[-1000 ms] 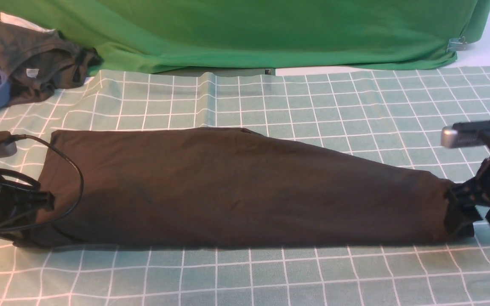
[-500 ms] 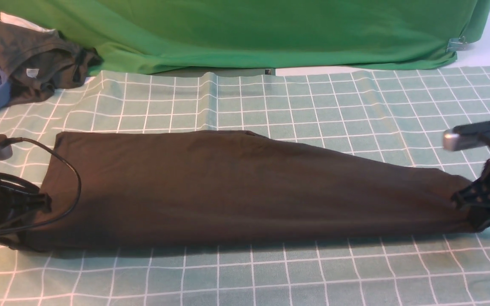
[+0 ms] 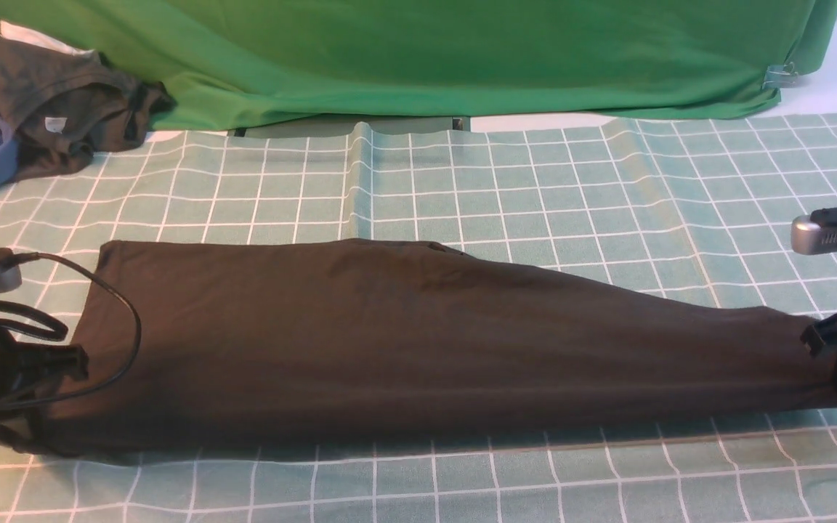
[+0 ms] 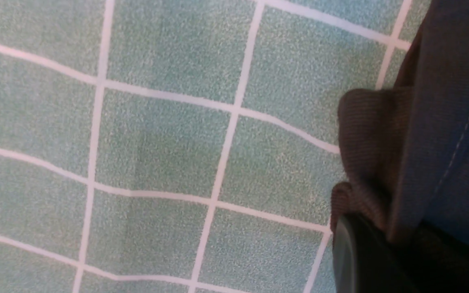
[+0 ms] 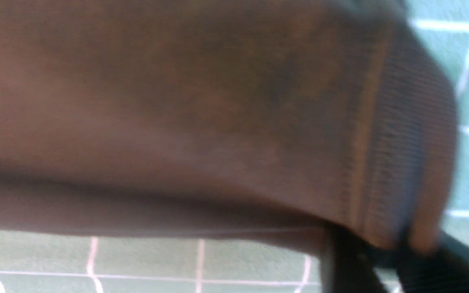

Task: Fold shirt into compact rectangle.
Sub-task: 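Pull the folded dark garment lengthwise by its ends to straighten it flat on the table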

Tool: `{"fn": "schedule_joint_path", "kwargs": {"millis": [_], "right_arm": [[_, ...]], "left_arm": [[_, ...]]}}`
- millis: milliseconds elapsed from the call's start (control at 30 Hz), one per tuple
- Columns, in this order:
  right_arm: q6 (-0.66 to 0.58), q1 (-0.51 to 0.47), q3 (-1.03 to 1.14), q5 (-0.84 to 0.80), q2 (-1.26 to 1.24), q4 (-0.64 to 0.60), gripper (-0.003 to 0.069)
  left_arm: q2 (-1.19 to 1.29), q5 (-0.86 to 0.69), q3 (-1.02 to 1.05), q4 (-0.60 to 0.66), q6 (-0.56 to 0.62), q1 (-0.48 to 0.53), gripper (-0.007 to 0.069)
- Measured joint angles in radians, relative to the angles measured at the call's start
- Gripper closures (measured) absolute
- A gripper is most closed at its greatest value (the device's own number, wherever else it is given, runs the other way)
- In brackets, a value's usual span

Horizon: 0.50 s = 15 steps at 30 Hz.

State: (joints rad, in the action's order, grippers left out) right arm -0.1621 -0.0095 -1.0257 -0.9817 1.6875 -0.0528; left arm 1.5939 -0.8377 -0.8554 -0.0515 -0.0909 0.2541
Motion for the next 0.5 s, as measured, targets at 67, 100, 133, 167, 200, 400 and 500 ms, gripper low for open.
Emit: {"fn": "schedule_joint_path", "kwargs": {"millis": [67, 100, 133, 167, 200, 400, 500], "right_arm": [[0.035, -0.001, 0.0, -0.014, 0.0, 0.01, 0.0328], [0.054, -0.001, 0.0, -0.027, 0.0, 0.014, 0.0269], [0.062, -0.001, 0.0, -0.041, 0.0, 0.018, 0.0223], [0.074, -0.001, -0.003, -0.064, -0.001, 0.022, 0.0158], [0.075, -0.001, -0.004, -0.068, -0.001, 0.023, 0.0148], [0.083, -0.001, -0.063, -0.139, -0.075, 0.021, 0.003], [0.079, -0.003, -0.078, -0.093, -0.122, -0.003, 0.0027]], "left_arm": [[0.0, -0.011, -0.002, -0.006, -0.001, 0.0, 0.0493], [0.001, -0.026, -0.007, -0.01, -0.003, 0.0, 0.0454], [0.001, -0.04, -0.014, -0.013, -0.003, 0.001, 0.0429], [0.001, -0.068, -0.031, -0.02, -0.005, 0.002, 0.0368], [0.001, -0.074, -0.034, -0.021, -0.005, 0.002, 0.0368], [-0.03, -0.213, -0.191, -0.026, -0.041, 0.003, 0.0165], [-0.083, -0.195, -0.232, -0.01, -0.048, 0.003, 0.0154]]}}
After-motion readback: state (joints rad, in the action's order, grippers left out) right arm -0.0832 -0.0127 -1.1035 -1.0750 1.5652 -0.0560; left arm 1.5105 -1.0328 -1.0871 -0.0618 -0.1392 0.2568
